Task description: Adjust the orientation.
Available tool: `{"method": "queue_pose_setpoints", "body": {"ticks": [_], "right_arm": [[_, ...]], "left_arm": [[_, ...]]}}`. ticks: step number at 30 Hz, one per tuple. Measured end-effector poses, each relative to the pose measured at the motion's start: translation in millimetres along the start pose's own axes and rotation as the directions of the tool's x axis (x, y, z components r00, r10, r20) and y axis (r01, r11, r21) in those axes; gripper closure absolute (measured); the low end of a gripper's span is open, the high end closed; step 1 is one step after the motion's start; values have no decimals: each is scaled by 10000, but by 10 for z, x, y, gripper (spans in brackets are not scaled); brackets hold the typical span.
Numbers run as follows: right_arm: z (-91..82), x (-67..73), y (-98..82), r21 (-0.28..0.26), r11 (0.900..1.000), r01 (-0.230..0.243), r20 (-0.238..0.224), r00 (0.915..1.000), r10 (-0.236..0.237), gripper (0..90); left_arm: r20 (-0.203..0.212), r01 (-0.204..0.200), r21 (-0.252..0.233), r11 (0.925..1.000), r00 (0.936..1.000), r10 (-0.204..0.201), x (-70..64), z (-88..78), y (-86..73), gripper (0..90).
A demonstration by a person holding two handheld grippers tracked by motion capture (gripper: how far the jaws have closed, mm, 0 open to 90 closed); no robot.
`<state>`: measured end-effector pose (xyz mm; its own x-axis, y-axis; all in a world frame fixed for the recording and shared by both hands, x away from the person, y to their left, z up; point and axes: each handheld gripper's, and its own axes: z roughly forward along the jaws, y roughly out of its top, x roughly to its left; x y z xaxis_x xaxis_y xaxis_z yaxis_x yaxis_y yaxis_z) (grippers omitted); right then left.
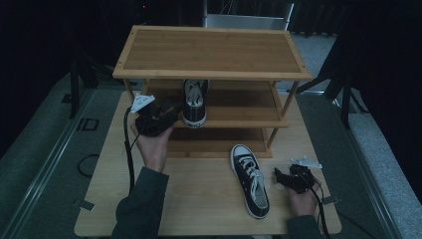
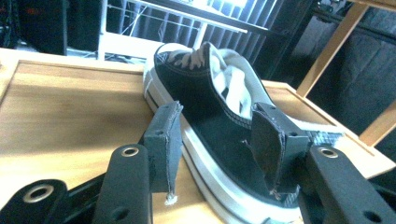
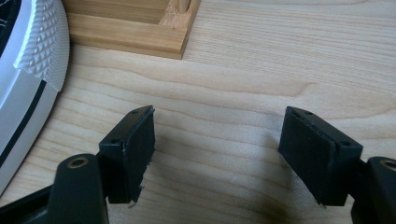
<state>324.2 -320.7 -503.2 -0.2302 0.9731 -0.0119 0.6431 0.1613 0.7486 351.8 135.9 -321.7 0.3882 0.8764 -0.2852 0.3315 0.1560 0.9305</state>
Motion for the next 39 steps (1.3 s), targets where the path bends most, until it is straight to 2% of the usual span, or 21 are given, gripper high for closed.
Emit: {"method": "queue_pose_setpoints", "body": {"ticks": [4,7,10,21,23,28,34,37,39], "right_arm": [[0,0,0,1,10000,4,0,10000,-4,264],[0,0,0,5,10000,1,-2,10000,-1,264],[0,0,0,5,10000,2,-2,10000,-2,264],[0,0,0,11,10000,5,-3,10000,-5,265],[0,0,-1,11,10000,23,-3,10000,-23,265],[0,0,0,7,10000,53,-29,10000,-53,264],[-6,10,-6,-4,10000,23,2,10000,-23,270],[-20,21,-16,-40,10000,-75,112,9999,76,311],[-33,25,-22,-71,9999,-144,159,9998,145,357]], "left_arm": [[-30,-171,-26,9999,9998,171,-13,-99,-45,529],[-143,-532,-57,9986,9985,532,-3,-224,-123,526],[-47,-237,-17,9997,9997,236,81,-292,-195,526],[-942,-421,534,9977,9944,470,268,-381,-580,530],[-1044,-537,821,9952,9926,622,293,-358,-674,530],[-1247,-448,1604,9860,9901,652,393,-300,-913,530],[-1553,-475,2246,9733,9843,838,493,-222,-1141,533],[-1672,-509,2575,9649,9812,964,554,-188,-1231,534],[-1869,-596,2717,9605,9758,1135,602,-162,-1281,540]]}}
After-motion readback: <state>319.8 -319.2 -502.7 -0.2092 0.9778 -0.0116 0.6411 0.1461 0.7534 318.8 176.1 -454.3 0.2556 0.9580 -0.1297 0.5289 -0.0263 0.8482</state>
